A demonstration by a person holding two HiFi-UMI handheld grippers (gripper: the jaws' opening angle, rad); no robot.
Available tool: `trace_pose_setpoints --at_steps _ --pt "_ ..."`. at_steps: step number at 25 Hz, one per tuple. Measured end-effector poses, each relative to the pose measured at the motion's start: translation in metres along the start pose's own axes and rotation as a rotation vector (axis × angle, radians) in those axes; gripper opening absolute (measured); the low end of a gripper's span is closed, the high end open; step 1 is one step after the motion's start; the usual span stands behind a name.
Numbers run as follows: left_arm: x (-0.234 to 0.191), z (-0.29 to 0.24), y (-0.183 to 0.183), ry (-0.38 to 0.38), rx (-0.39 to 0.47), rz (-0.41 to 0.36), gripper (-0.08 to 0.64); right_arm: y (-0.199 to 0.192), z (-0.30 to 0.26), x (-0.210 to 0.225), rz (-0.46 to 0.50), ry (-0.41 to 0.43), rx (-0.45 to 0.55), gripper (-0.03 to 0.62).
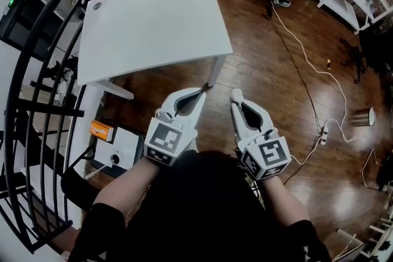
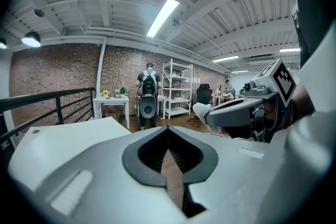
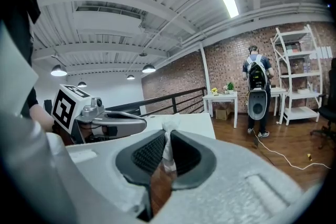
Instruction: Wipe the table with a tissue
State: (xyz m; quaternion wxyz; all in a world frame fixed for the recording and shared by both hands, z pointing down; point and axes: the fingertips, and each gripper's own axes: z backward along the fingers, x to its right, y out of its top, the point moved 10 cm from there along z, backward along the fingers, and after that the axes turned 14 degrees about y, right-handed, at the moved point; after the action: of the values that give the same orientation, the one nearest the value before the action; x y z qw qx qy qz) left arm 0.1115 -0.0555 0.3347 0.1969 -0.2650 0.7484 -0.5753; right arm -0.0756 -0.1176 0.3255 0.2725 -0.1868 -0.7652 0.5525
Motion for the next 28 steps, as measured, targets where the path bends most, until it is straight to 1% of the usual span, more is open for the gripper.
trace_pose_setpoints --at_steps 6,13,20,28 --pt "-0.027 -0.008 0.002 -0.034 -0.008 -0.015 0.015 0.015 -0.028 0.001 0.014 -0.038 -0.030 0.017" --pt "-0.050 -0.014 0.002 -0.032 -0.013 -0.014 0.015 0.021 -0.053 0.010 0.018 -0.046 -0.050 0.017" --pt "-0.055 -0.032 0.002 -0.020 -0.033 -0.014 0.015 0.025 -0.070 0.045 0.017 -0.036 -0.085 0.017" --pt "-0.064 -0.072 -0.002 0.025 -0.084 -0.007 0.015 0.011 -0.106 0.094 -0.011 0.002 -0.169 0.017"
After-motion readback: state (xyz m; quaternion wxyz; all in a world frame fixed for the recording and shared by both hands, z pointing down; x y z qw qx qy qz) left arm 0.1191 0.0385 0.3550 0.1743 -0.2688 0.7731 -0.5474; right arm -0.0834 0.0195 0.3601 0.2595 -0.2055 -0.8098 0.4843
